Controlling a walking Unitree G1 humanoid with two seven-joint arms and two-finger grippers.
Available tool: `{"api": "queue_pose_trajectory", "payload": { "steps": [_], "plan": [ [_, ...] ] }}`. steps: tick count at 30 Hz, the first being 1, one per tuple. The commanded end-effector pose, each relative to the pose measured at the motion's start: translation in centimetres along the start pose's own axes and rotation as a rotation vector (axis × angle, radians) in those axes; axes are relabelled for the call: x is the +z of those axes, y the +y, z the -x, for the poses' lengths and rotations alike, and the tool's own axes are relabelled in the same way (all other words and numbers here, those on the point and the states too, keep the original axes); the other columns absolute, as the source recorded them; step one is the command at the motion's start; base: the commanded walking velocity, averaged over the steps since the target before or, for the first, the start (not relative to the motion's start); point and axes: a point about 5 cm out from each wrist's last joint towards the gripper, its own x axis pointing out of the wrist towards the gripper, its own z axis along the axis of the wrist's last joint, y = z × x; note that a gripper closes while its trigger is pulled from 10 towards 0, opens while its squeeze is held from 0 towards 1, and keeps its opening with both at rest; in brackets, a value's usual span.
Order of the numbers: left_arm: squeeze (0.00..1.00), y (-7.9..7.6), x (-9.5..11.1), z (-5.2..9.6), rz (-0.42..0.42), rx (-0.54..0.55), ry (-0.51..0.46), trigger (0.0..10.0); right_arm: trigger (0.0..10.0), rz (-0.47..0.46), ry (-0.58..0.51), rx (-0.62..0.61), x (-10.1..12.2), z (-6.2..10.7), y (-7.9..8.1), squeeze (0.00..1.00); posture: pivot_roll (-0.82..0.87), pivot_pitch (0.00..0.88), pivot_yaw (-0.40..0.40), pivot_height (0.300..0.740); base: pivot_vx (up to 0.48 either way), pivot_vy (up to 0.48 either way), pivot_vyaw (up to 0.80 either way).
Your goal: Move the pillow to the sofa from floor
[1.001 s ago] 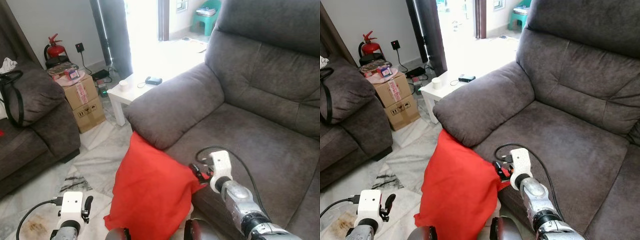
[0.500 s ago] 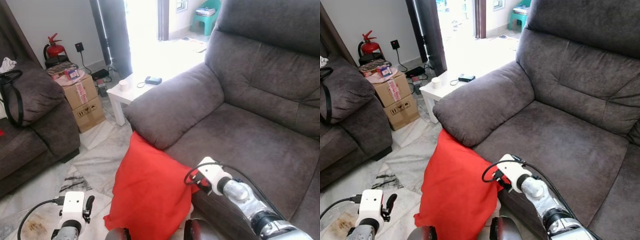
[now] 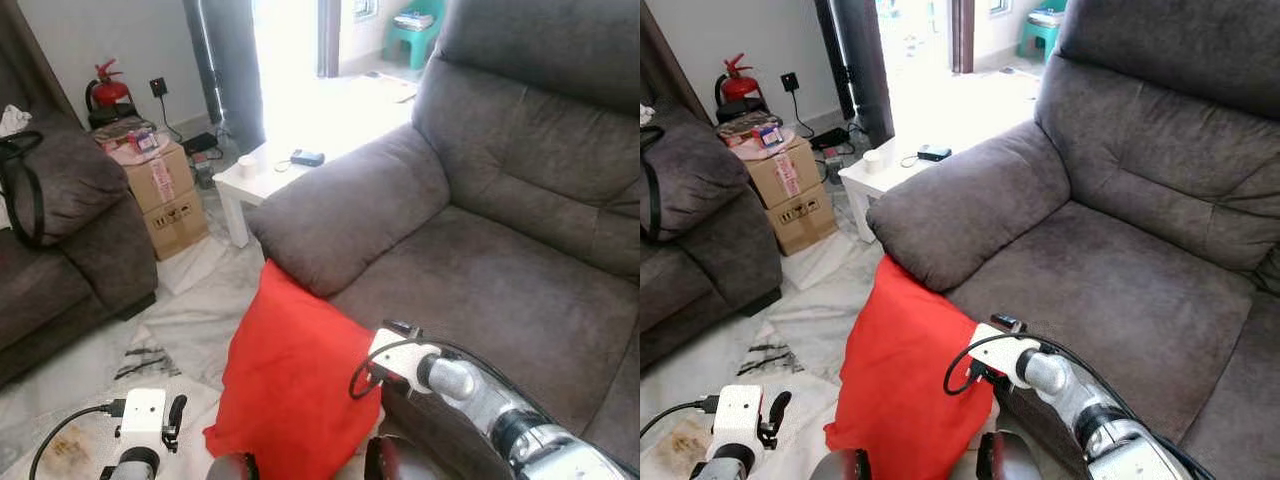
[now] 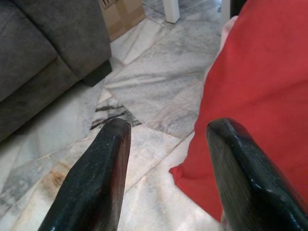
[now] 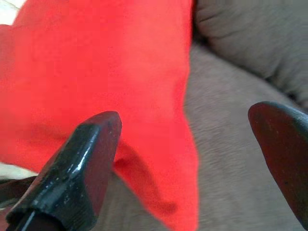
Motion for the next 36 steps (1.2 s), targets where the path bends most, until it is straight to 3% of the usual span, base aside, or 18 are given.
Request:
{"api": "queue_pose_trajectory", "payload": {
  "steps": [1,9,15,19,24,28,36],
  "plan": [
    [0.0,-0.2,0.2,0.1,-0.007,-0.018,-0.011,10.0,10.0,0.024,0.003,-0.005,0.6,-0.3,-0.3,0.0,0.03,0.046,-0.02,0.619,0.0,0.0,0.0],
    [0.0,0.5,0.7,-0.1,-0.018,-0.008,-0.022,10.0,10.0,0.012,0.016,-0.022,1.3,-0.8,-0.3,0.0,0.06,0.038,-0.013,0.619,0.0,0.0,0.0],
    [0.0,0.9,1.9,-0.9,-0.032,-0.012,-0.055,10.0,10.0,-0.068,0.021,-0.055,1.2,-0.8,-0.5,0.0,0.08,0.033,-0.013,0.619,0.0,0.0,0.0],
    [0.0,0.4,2.5,-1.2,-0.024,-0.019,-0.079,10.0,10.0,-0.141,0.026,-0.081,1.1,-0.8,-0.7,0.0,0.08,0.048,-0.019,0.619,0.0,0.0,0.0],
    [0.0,-0.2,2.6,-1.0,-0.013,-0.026,-0.083,10.0,10.0,-0.163,0.033,-0.081,0.6,-0.6,-0.5,0.0,0.06,0.046,-0.013,0.619,0.0,0.0,0.0],
    [0.0,-0.4,2.8,-1.8,-0.017,-0.039,-0.07,10.0,10.0,-0.162,0.046,-0.088,0.5,-0.6,-0.7,0.0,0.05,0.052,-0.021,0.619,0.0,0.0,0.0],
    [0.0,0.0,5.5,-2.8,0.014,0.014,-0.169,10.0,10.0,-0.218,0.058,-0.14,0.1,-0.2,-1.9,0.0,0.04,0.058,-0.024,0.619,0.0,0.0,0.0]
  ]
}}
